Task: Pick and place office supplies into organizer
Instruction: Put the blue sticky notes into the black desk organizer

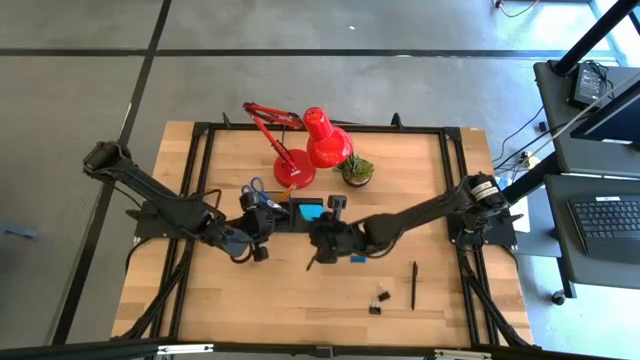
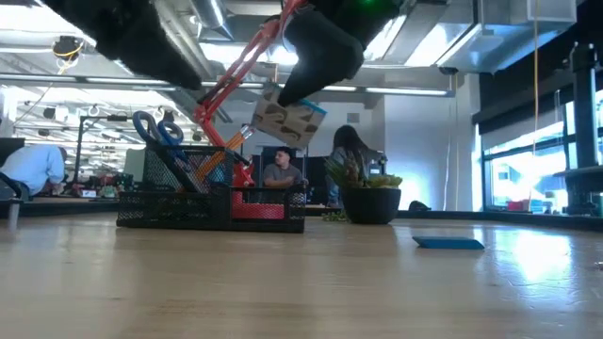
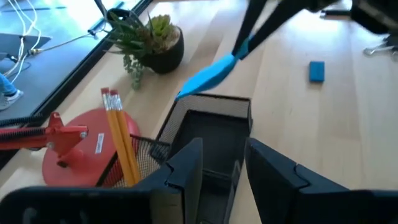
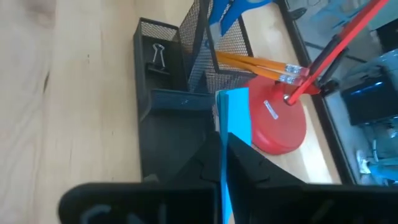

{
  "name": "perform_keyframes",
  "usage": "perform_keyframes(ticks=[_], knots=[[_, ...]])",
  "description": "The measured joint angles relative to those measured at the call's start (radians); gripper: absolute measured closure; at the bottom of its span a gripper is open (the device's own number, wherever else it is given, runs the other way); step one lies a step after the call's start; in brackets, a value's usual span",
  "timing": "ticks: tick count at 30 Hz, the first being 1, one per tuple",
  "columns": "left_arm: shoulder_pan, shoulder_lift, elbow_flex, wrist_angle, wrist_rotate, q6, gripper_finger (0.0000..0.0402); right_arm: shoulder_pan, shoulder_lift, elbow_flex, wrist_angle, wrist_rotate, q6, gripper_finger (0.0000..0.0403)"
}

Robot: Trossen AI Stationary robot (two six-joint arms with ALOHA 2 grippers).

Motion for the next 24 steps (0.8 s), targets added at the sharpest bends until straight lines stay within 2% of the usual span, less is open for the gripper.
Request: perform_keyframes(ticks=[7, 16, 24], knots=[[0.0, 0.0, -0.01, -0.02, 0.0, -0.023, 0.0286, -0.046, 0.0, 0.001, 0.014, -0.074, 0.003, 0.0392], [0.0, 0.0, -0.01, -0.032, 0.011, -0.025, 0.0286, -0.086, 0.075, 0.002, 0.048, -0.102, -0.027, 0.0392], [0.0, 0.0, -0.01, -0.031, 0.009, -0.024, 0.0286, -0.11, 0.093, 0.001, 0.064, -0.129, -0.026, 0.0392]])
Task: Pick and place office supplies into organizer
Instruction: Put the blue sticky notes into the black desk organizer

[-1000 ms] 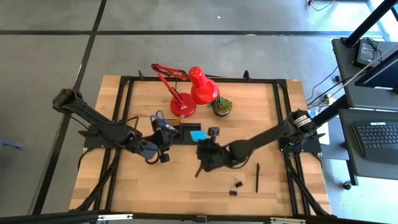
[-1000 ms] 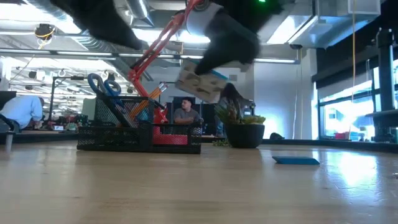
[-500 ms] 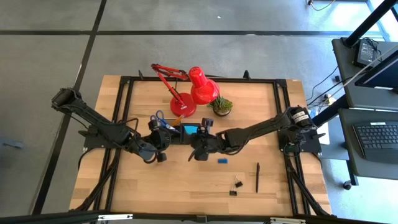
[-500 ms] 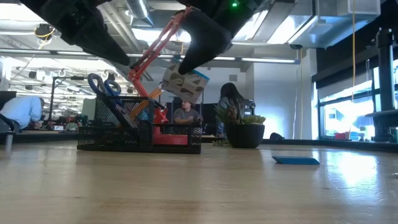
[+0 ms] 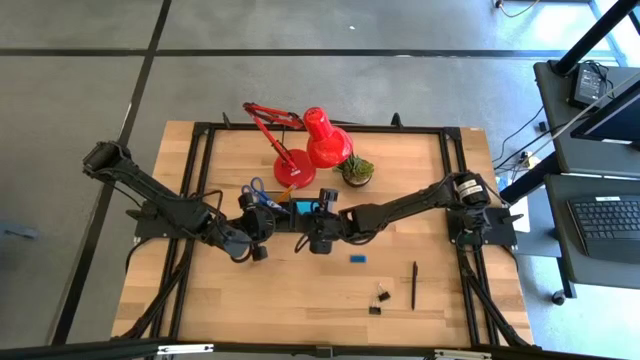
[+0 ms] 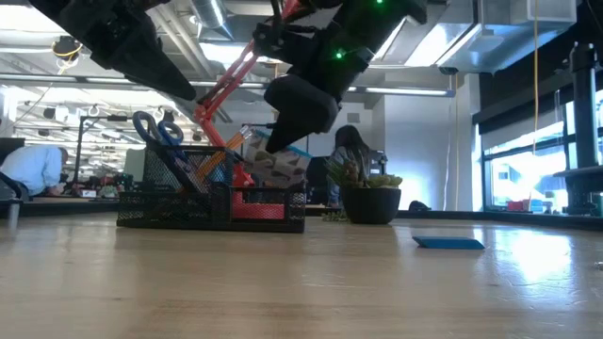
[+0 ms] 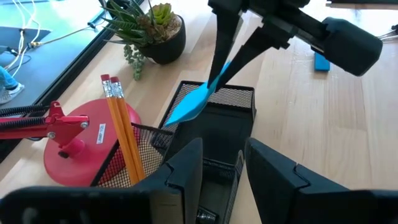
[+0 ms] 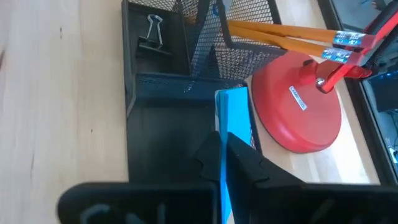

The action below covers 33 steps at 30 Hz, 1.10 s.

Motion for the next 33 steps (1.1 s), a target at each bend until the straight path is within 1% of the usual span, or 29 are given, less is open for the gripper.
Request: perform_keyframes(ticks=[11, 21, 26, 33], knots=[[0.0, 0.0, 0.0, 0.0, -0.001, -0.001, 0.0286, -0.018, 0.006, 0.0, 0.003, -0.044, 0.027, 0.0392], [0.0, 0.001, 0.0, 0.005, -0.001, -0.002, 0.0286, -0.019, 0.08, 0.0, 0.016, -0.044, 0.022, 0.0392], [0.0, 0.001, 0.0, 0.005, -0.001, -0.002, 0.0286, -0.021, 0.095, 0.0, 0.013, -0.044, 0.022, 0.0392], [0.0, 0.001, 0.0, 0.005, -0.001, -0.002, 0.0286, -0.022, 0.095, 0.0, 0.044, -0.043, 0.023, 0.0375]])
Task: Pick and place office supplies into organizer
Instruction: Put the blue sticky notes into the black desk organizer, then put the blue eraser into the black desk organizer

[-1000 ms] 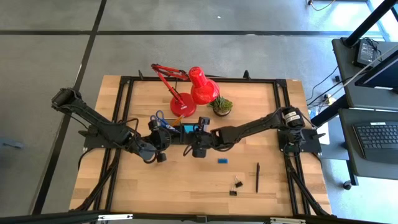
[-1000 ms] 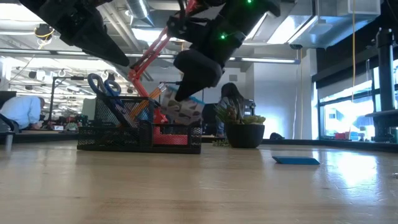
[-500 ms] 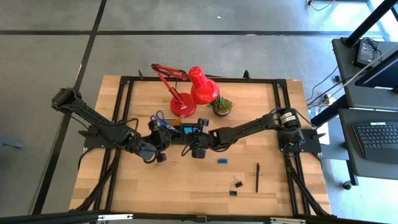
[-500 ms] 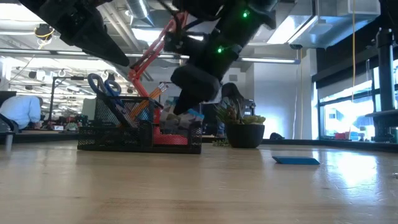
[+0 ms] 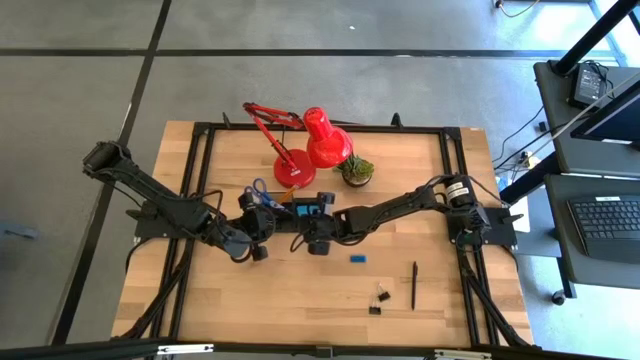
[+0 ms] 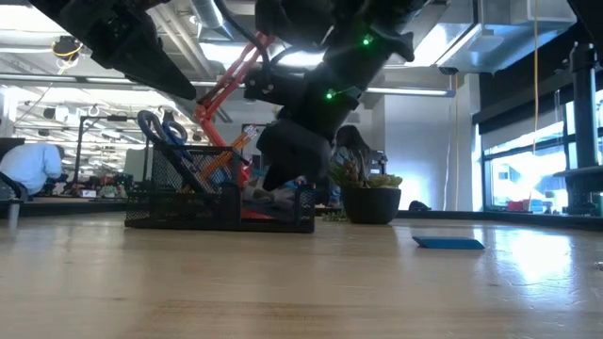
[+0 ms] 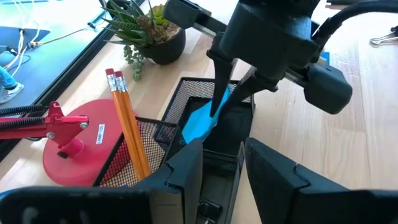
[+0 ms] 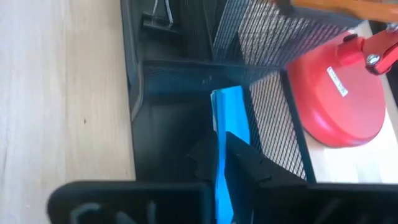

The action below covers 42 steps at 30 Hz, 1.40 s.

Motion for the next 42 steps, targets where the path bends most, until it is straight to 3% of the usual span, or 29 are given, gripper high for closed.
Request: perform_keyframes(ticks=[14, 28, 33, 42], knots=[[0.0, 0.0, 0.0, 0.0, 0.0, -0.009, 0.0286, 0.0, 0.0, 0.0, 0.005, 0.0, 0.004, 0.0326], [0.0, 0.0, 0.0, 0.0, 0.007, -0.015, 0.0286, 0.0, -0.002, 0.003, -0.015, -0.008, 0.03, 0.022], [0.0, 0.0, 0.0, 0.0, 0.007, -0.015, 0.0286, 0.009, -0.004, 0.092, -0.141, -0.008, 0.029, 0.0203], [0.0, 0.0, 0.0, 0.0, 0.029, -0.027, 0.0286, 0.078, -0.023, 0.285, -0.601, -0.072, 0.067, 0.0209]])
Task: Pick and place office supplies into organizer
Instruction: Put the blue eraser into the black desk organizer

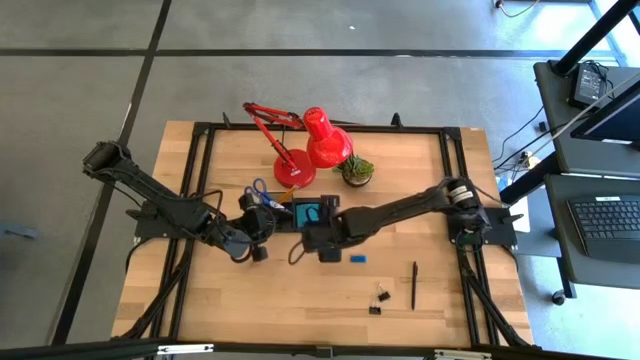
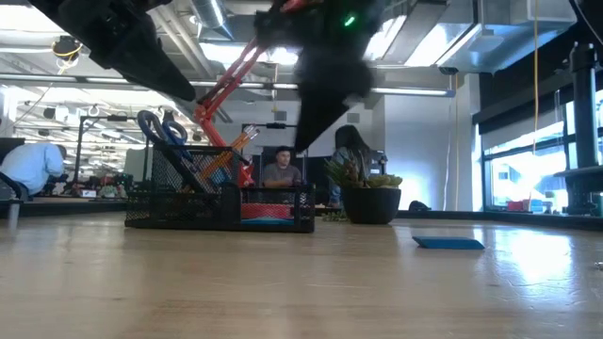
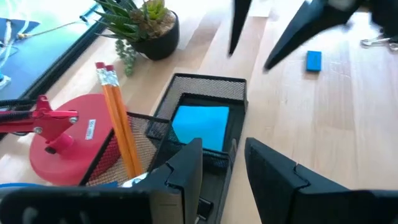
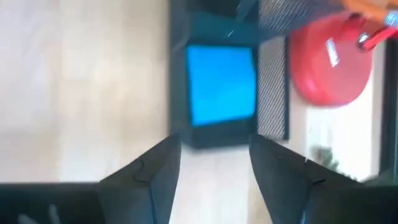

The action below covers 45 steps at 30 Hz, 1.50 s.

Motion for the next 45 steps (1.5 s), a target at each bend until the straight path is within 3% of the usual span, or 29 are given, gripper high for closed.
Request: perform_keyframes(ticks=[4, 11, 18, 22, 38, 45], knots=[[0.0, 0.0, 0.0, 0.0, 0.022, 0.0, 0.0286, 0.047, -0.06, -0.017, -0.098, -0.025, 0.097, 0.0214], [0.0, 0.0, 0.0, 0.0, 0.024, 0.001, 0.0286, 0.146, -0.196, -0.171, -0.066, -0.057, 0.221, 0.0223], [0.0, 0.0, 0.0, 0.01, 0.031, 0.0, 0.0286, 0.236, -0.271, -0.434, 0.201, -0.11, 0.255, 0.0226], [0.0, 0.0, 0.0, 0.019, 0.031, -0.02, 0.0286, 0.265, -0.274, -0.511, 0.269, -0.189, 0.278, 0.0226], [0.0, 0.0, 0.0, 0.039, 0.028, -0.051, 0.0286, 0.208, -0.296, -0.729, 0.391, -0.193, 0.307, 0.0226], [0.0, 0.0, 0.0, 0.044, 0.028, -0.051, 0.0286, 0.165, -0.313, -0.807, 0.535, -0.352, 0.305, 0.0226]])
